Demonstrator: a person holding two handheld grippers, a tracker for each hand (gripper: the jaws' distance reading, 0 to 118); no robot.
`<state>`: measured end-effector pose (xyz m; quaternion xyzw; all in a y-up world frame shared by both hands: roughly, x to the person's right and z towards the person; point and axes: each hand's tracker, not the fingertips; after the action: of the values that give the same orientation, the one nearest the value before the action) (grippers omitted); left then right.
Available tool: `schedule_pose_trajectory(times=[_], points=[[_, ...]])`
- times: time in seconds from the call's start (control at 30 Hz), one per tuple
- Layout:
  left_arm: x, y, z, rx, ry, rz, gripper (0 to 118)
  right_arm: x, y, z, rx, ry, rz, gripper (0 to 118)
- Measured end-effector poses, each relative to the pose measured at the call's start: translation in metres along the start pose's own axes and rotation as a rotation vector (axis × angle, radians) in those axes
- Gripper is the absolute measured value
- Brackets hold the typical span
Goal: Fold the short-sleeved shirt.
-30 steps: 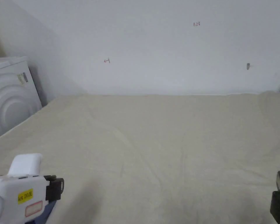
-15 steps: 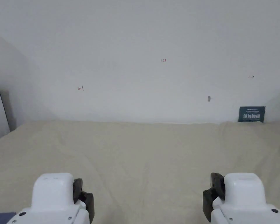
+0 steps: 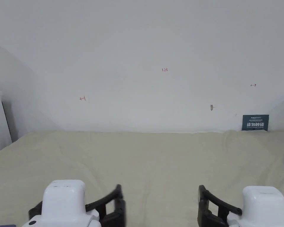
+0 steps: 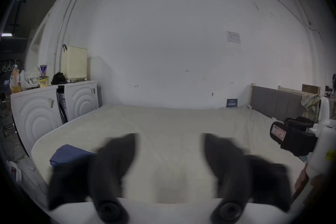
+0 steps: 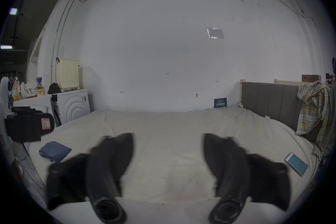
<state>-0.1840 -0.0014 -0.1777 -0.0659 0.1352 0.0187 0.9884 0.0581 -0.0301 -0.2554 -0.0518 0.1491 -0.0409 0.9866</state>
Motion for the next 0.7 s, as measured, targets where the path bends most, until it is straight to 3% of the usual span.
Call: schedule_pose_trajectory(times=[0.1, 0.3, 0.47, 0.7], points=[[0.006, -0.006, -0.004, 0.008, 0.001, -0.034, 118, -0.003, 0.003, 0.006, -0.010, -0.042, 0.013, 96], [0.009, -0.013, -0.007, 0.035, 0.011, -0.054, 118, -0.007, 0.010, 0.017, 0.030, -0.092, 0.124, 95], [0.003, -0.018, -0.005, 0.026, 0.025, -0.045, 118, -0.006, 0.018, 0.019, -0.032, -0.078, 0.100, 96], [-0.005, -0.011, 0.004, 0.018, 0.026, -0.027, 118, -0.012, 0.014, 0.015, -0.067, -0.116, 0.147, 97]])
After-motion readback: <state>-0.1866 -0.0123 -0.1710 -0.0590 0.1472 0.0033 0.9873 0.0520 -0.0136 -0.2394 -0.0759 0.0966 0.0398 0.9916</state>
